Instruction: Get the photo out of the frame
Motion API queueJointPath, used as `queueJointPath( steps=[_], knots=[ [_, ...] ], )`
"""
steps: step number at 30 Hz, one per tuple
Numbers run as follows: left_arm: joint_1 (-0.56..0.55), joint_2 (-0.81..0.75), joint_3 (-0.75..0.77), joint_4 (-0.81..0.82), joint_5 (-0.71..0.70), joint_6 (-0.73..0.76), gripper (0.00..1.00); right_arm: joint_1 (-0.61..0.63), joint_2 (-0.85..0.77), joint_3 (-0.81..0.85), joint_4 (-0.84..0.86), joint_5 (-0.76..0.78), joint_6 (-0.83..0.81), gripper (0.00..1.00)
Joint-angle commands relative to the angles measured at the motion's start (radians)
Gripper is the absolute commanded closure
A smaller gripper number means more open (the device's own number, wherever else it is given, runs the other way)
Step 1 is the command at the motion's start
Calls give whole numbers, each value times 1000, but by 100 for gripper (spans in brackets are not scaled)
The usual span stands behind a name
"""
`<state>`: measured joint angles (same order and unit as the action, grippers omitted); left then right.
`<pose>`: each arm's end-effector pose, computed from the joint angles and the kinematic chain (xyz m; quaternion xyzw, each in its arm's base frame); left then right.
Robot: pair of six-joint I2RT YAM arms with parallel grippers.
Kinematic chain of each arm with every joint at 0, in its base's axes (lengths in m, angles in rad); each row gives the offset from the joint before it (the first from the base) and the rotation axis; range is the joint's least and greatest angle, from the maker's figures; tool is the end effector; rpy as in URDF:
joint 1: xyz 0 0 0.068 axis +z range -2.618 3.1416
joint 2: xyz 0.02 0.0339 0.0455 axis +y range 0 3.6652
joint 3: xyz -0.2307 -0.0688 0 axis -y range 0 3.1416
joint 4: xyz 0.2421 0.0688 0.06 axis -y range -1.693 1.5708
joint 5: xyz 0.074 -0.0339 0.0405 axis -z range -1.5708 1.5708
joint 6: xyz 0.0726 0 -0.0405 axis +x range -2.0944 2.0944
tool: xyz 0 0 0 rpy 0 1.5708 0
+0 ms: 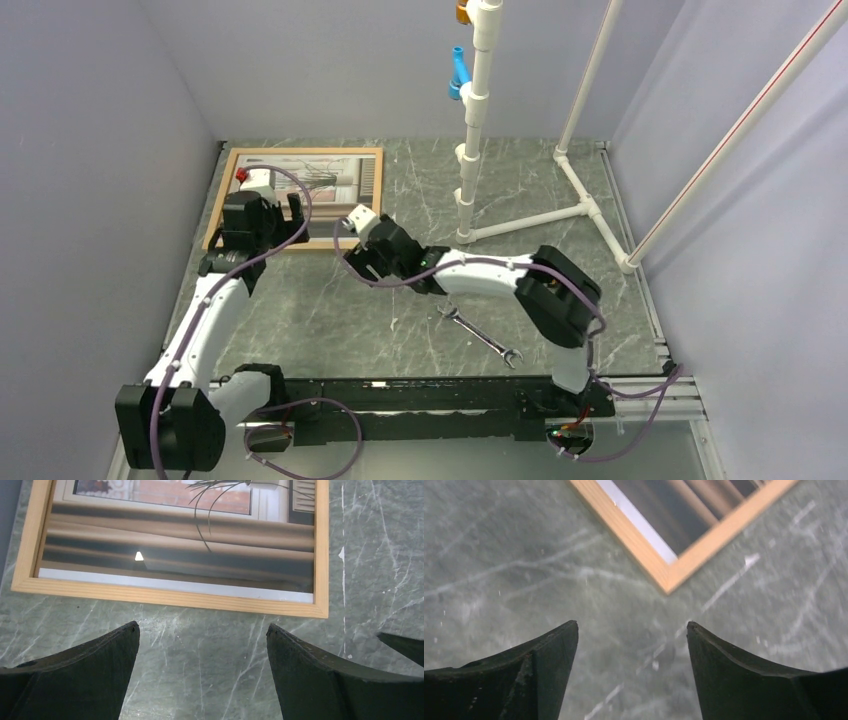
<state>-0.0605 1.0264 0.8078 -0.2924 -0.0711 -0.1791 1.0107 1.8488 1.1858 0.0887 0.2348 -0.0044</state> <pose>0.2774 -0.0116 0.2453 -0.0690 0.8597 -0.0299 0.5052 0.2441 0.3574 0.1551 -0.3751 0.7896 0.1387 0.4654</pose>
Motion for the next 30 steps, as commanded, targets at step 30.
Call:
queueJointPath(
  steps=[30],
  knots=[
    [381, 351, 87, 12, 622, -258, 5, -100, 452, 531, -191, -345, -331, 56]
  ],
)
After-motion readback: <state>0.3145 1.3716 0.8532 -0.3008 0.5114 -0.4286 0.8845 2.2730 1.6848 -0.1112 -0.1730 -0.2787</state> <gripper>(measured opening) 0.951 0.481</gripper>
